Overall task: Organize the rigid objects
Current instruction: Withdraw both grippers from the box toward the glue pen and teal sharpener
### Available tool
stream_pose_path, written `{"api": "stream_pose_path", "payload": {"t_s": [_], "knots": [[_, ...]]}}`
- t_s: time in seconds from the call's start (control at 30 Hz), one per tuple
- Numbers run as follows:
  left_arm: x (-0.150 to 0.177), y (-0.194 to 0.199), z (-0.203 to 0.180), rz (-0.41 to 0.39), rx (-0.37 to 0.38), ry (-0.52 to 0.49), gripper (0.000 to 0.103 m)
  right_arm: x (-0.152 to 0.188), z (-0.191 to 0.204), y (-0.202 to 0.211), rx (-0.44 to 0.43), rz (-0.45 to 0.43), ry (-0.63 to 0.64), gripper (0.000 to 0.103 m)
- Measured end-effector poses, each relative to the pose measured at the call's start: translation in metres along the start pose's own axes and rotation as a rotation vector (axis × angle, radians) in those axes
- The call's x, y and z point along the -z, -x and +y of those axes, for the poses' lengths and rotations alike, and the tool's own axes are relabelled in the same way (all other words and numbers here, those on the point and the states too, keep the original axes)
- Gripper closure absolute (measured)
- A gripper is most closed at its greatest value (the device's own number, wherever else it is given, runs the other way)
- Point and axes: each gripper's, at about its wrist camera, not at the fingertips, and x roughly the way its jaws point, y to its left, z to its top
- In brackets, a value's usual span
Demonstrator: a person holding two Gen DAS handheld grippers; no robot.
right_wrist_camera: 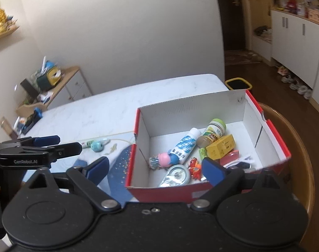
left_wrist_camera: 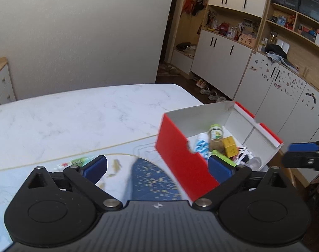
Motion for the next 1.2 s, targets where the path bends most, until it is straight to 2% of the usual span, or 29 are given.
{"api": "stream_pose_path", "payload": {"t_s": [0.17,0.43,0.53,0.67,0.73,0.93,1.2], "knots": [[0.0,-0.002,0.029,-0.003,-0.014,-0.021,0.0,0.008,0.025,0.006,0.037,-0.035,-0.047,0.001],[0.005,-0.012,0.071,0.005,-0.097,-0.03,0.0,0.007,0.061,0.004,0.083,-0.066,-0.055,0.001],[0.006,-0.017,0.089,0.018,-0.118,-0.013,0.0,0.006,0.072,-0.003,0.098,-0.06,-0.034,0.001],[0.009,-0.027,0.114,0.033,-0.19,0.001,0.0,0.006,0.083,-0.02,0.114,-0.038,-0.005,0.001],[0.011,-0.032,0.126,0.038,-0.226,0.005,0.0,0.006,0.088,-0.032,0.113,-0.018,0.009,0.001],[0.02,-0.043,0.155,0.064,-0.257,0.018,0.0,0.004,0.111,-0.066,0.076,0.037,0.072,0.001],[0.033,-0.047,0.172,0.053,-0.228,0.017,0.0,0.0,0.137,-0.102,0.013,0.08,0.129,0.001]]}}
